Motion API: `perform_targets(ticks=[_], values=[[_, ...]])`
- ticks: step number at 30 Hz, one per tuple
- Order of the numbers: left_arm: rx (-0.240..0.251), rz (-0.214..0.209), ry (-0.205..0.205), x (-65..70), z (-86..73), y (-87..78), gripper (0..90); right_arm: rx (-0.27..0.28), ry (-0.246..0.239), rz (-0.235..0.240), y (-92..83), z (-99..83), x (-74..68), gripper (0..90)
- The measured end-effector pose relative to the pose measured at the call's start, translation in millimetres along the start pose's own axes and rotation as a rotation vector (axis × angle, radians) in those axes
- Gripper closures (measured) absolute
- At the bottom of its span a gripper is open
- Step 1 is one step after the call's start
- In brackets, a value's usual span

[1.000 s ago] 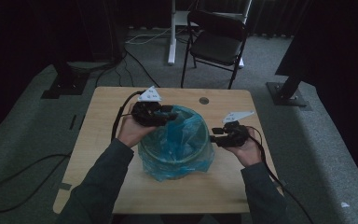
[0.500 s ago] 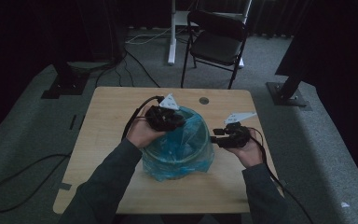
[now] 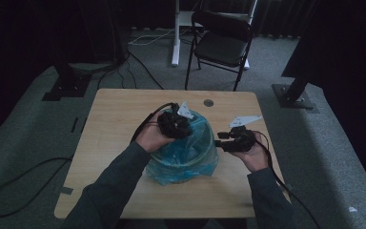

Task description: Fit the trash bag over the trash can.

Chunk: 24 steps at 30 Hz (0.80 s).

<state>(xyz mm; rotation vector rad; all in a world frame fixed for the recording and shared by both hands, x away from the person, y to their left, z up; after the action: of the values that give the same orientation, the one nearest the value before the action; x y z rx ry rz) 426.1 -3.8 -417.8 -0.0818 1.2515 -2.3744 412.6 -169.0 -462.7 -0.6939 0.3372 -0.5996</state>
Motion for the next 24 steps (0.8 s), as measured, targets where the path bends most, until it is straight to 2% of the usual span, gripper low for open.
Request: perform_targets(ticks=[3, 12, 19, 24], values=[[-0.03, -0.008, 0.001, -0.4, -0.3, 3.7, 66.7, -0.003, -0.001, 0.002, 0.6, -0.5, -0.8, 52.8], [-0.136, 0.0, 0.046, 2.4, -4.2, 17.7, 63.2, -0.004, 0.002, 0.004, 0.5, -0.5, -1.2, 52.6], [-0.163, 0.03, 0.069, 1.4, -3.5, 22.3, 62.4, -0.006, 0.004, 0.006, 1.6, -1.0, -2.2, 52.4], [-0.181, 0.035, 0.07, 2.7, -2.9, 27.0, 62.4, -0.005, 0.002, 0.007, 1.5, -1.1, -2.1, 52.2]])
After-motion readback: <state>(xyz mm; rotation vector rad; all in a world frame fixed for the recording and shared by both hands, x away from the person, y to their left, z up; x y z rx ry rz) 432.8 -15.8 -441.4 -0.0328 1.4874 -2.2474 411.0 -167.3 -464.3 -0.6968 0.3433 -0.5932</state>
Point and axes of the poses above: each handheld gripper's, and its own axes: y roughly forward along the jaws, z roughly out of its top, x roughly to its right, the point moved 8 cm from there along y, roughly forward along the jaws, and after that the axes turned 3 degrees about -x, right-handed, at the moved point
